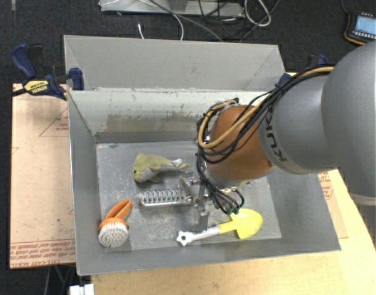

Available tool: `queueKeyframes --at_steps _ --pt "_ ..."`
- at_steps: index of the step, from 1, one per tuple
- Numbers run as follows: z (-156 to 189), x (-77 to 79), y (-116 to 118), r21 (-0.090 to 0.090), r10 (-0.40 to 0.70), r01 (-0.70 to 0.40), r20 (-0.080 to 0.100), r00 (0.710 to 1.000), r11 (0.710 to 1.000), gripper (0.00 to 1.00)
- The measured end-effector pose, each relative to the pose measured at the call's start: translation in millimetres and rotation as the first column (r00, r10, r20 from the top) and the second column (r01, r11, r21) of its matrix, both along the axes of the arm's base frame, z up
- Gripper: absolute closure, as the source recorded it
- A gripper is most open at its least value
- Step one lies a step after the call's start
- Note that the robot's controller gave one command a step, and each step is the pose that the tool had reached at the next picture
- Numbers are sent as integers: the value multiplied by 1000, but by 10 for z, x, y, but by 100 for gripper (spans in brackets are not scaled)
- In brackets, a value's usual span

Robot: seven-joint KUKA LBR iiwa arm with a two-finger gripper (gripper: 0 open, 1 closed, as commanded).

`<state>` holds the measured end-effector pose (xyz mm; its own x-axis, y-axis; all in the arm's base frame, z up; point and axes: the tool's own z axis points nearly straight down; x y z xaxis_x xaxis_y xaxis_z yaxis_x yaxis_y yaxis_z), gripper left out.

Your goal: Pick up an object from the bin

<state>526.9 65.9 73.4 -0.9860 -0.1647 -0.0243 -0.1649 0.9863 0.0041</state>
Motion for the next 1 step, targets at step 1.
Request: queueKeyframes --at_steps 1 --pt "-22 -119 -213 -3 -72 72 -5 997 997 0"
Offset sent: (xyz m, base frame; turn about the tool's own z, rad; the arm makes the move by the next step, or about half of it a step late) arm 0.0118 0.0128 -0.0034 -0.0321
